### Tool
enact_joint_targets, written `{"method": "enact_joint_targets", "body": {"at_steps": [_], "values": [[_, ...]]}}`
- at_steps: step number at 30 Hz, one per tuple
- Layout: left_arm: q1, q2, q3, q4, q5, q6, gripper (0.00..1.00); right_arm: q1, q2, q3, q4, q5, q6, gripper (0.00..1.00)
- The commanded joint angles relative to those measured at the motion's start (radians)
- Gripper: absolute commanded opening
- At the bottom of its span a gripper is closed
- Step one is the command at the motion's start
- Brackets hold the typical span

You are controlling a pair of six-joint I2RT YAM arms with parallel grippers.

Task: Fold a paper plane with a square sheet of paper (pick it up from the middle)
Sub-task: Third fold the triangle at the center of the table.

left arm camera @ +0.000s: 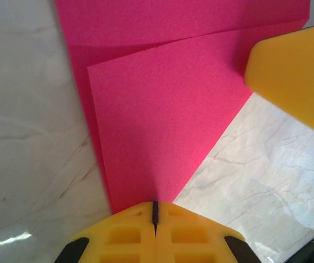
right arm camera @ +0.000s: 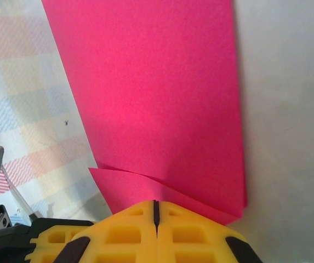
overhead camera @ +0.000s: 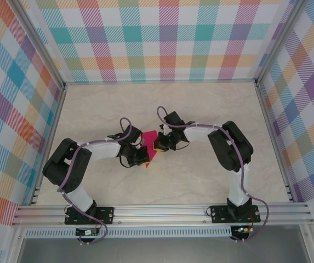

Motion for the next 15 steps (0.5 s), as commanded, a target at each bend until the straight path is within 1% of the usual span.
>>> {"method": "enact_joint_targets", "body": {"at_steps": [1,3,8,15], "values": [[-0.011,0.055,0.009,0.005,-0.106,0.012,0.00,-0.029,-0.077,-0.012,0.002,0.032,0.001,0.01],[-0.011,0.053,0.013,0.014,-0.107,0.012,0.00,-0.032,-0.078,-0.019,0.006,0.031,0.002,0.00],[-0.011,0.043,0.002,0.021,-0.111,0.012,0.00,-0.030,-0.022,0.014,0.026,-0.023,0.022,0.00],[-0.011,0.038,-0.007,0.022,-0.105,0.012,0.00,-0.018,0.042,0.072,0.005,-0.057,0.016,0.00]]}}
